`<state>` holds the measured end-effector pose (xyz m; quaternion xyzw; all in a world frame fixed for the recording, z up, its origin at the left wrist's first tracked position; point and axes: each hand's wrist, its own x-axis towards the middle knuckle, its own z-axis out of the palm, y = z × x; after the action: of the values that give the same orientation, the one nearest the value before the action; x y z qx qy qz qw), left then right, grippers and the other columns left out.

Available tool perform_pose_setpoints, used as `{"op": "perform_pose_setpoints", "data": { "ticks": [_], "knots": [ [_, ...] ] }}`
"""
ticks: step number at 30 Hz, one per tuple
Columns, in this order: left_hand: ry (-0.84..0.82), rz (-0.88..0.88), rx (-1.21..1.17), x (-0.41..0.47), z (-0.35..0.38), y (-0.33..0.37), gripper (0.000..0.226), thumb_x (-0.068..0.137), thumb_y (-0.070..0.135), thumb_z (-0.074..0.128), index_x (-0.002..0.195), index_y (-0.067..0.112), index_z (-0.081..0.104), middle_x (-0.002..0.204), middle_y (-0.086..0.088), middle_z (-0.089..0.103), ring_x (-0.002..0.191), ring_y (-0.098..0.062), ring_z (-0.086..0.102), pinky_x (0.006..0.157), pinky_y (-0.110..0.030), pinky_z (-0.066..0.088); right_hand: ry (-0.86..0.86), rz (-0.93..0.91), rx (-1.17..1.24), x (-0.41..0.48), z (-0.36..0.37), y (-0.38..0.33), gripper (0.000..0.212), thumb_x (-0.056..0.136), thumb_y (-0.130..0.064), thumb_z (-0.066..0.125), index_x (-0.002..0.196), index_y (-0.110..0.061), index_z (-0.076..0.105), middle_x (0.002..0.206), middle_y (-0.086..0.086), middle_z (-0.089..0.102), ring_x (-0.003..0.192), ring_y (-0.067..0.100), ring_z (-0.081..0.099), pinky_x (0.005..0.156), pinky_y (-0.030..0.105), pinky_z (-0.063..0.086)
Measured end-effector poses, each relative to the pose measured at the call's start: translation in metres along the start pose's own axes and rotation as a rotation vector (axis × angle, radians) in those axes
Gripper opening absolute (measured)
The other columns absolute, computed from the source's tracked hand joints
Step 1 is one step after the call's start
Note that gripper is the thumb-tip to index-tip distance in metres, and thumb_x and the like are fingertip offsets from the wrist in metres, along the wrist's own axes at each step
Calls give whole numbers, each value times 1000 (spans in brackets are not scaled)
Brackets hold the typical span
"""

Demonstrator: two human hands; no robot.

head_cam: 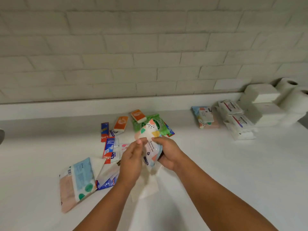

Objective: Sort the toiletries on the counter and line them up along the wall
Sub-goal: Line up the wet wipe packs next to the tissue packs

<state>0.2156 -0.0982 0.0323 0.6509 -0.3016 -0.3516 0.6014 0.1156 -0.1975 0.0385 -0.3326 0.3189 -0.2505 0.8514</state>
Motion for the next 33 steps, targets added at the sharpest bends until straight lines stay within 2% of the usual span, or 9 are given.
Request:
{"op": "perform_pose_setpoints", "data": {
  "ticks": [4,8,12,17,21,24,27,29,33],
  "knots": [
    [71,55,118,3,37,-3,19,94,20,67,112,27,69,111,8,69,92,0,65,69,-9,51,47,-51,104,-17,-42,-24,37,97,-5,46,133,0,52,126,26,61,106,38,64,85,45,54],
    [48,-61,63,10,72,-6,39,90,26,73,125,26,56,110,4,68,88,-14,70,70,-24,57,31,-104,138,-34,-77,-45,38,94,-7,48,131,2,53,127,27,60,104,38,65,83,46,58],
    [-130,-178,-25,14,114,-5,29,94,24,68,122,16,64,100,-5,77,92,-27,75,82,-49,60,97,-147,73,-43,-118,-68,31,96,-7,50,125,0,59,121,25,65,106,40,64,95,54,49],
    [-153,-259,-140,25,162,0,22,94,9,66,116,9,68,104,-9,77,92,-28,75,74,-38,61,208,-143,-138,-46,-166,-93,28,95,-15,59,119,-3,65,115,20,69,109,42,64,90,50,52],
    [-153,-279,-83,38,199,-1,29,91,5,70,119,3,65,97,-14,77,84,-26,76,63,-29,59,175,-131,-335,-48,-203,-117,31,85,0,69,116,-5,66,109,15,73,100,35,70,91,54,54],
    [-145,-120,292,58,220,4,68,79,13,83,138,9,49,112,-4,69,88,-13,70,70,-19,54,170,-165,-573,-44,-229,-144,34,82,4,71,113,-8,67,107,7,74,99,26,71,92,49,55],
    [-141,272,721,84,240,24,107,69,25,91,155,16,27,147,-6,44,128,-21,48,106,-32,42,119,-158,-1000,-38,-246,-184,35,79,-3,73,111,-16,69,107,-4,73,98,13,70,86,30,57],
    [-292,444,970,101,256,47,103,71,32,88,155,21,30,152,-3,41,134,-24,40,110,-36,36,35,-117,-1333,-35,-248,-212,32,79,-8,72,109,-18,68,103,-5,68,92,15,68,70,21,56],
    [-678,245,1150,129,280,68,57,77,38,83,130,30,62,122,4,65,104,-15,62,94,-34,51,-105,-167,-1886,-21,-234,-255,30,79,-18,70,109,-22,66,95,-6,58,85,15,56,62,23,41]
  ]
}}
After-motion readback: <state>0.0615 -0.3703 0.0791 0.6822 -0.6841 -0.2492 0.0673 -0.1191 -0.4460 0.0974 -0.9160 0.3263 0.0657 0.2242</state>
